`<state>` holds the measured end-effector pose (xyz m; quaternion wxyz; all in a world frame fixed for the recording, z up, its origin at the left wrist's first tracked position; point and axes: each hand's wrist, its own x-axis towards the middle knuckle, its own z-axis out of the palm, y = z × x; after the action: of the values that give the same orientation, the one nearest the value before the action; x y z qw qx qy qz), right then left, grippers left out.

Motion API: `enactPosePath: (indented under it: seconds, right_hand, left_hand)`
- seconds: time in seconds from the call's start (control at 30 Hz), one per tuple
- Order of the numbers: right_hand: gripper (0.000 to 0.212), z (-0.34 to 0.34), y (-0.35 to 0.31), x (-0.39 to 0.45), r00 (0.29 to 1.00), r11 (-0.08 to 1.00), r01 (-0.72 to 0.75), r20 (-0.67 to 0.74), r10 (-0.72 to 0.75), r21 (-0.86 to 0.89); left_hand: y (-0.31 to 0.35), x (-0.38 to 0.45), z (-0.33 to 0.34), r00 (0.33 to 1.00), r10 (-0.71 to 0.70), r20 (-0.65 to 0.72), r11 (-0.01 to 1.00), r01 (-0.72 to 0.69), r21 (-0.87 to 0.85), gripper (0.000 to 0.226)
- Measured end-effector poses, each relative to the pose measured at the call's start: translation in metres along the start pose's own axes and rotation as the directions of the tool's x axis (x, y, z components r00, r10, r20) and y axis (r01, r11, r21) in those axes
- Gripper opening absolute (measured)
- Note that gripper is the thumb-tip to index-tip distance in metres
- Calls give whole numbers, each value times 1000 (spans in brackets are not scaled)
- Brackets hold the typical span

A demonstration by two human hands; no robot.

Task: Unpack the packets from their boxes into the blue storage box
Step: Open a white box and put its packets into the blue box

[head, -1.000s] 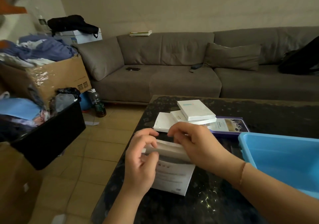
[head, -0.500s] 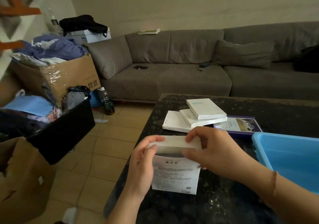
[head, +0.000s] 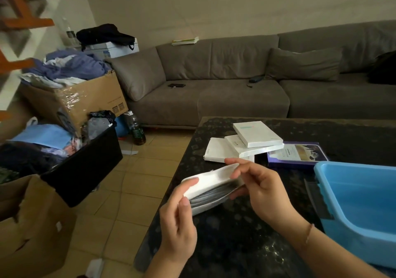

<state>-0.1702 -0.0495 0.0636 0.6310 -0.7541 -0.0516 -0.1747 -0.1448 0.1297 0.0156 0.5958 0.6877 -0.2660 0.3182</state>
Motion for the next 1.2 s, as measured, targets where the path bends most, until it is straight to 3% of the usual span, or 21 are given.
enactPosePath:
  seconds: [0.1,0.2,0.3,0.37,0.47,0.7,0.87,0.93,1.03,1.2]
  right_hand:
    - [36,-3,12,-24,997,993,35,-66,-43,-116]
    - [41,-5,23,-44,989,935,-2,-137,-49,-353]
    - [29,-5,17,-55,981,698,90,-56,-184,-710]
    - [28,-2,9,-57,967,544,207,87,-239,-813]
    - [23,3,1,-53,930,404,352,268,-251,-844]
    - [11,4,-15,-37,841,155,540,530,-105,-827]
    - [5,8,-15,-30,779,103,627,617,-110,-773]
    - [6,7,-10,-29,762,68,644,632,-139,-762]
    - [9,6,2,-31,769,58,635,624,-137,-770]
    - [6,0,32,-30,791,89,600,575,-208,-795]
  left_hand:
    - [5,-18,-7,992,11,128,999,-15,30,48]
    - [11,-34,-11,952,-6,307,1000,-1,24,38]
    - [15,-39,-10,933,56,355,997,-72,32,39]
    - [15,-39,-8,936,41,349,997,-62,49,41]
    - [14,-34,-8,940,8,342,994,-43,97,52]
    - [17,-32,-8,937,35,349,995,-66,75,42]
    - [17,-35,-4,930,43,365,992,-82,94,59]
    - [16,-34,-5,932,23,361,993,-65,103,55]
    - [14,-34,-5,915,-23,403,988,-40,147,44]
    - [9,-40,1,829,-107,549,972,-28,232,62]
